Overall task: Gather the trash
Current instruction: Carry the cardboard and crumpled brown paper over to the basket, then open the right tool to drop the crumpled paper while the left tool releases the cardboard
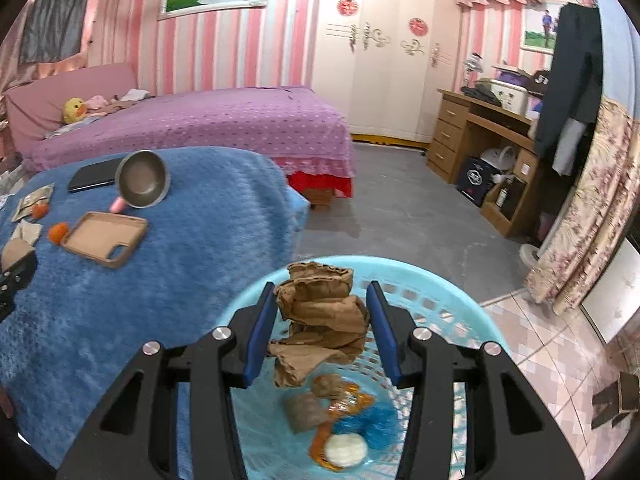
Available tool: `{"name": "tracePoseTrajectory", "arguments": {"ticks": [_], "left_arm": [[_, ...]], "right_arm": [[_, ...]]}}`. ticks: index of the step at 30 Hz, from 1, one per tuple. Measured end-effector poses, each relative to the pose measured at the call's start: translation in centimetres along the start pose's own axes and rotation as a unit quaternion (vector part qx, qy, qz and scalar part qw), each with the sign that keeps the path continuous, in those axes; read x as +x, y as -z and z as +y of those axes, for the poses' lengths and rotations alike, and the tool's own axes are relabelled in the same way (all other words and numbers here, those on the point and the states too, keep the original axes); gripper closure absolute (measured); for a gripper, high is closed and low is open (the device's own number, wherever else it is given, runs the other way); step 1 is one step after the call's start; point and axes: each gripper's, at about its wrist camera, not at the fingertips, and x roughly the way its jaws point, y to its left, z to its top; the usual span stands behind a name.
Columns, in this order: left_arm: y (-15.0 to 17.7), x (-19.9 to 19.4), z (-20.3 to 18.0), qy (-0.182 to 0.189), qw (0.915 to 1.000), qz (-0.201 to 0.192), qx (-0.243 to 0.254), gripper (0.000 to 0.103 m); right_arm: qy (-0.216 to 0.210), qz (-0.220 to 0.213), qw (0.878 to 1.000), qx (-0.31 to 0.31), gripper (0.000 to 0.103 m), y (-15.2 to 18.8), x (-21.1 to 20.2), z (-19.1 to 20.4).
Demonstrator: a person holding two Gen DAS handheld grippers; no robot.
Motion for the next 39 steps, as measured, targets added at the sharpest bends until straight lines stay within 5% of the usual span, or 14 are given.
{"name": "tracePoseTrajectory", "arguments": {"ticks": [29,39], "left_arm": [[-1.2,-2.6,-8.4,0.033,0.9985,-0.028,0.035,0.049],[-1.3,-1.7,-14.0,0.093,0.9942,-0.004,0.053,0.049]], "right_arm": [[0.022,-0.009,0.999,0.028,0.057,1.6,-0.9,-6.4],[0.031,-0.016,0.999,0.04,0.057,1.6,-1.1,-9.0]]}}
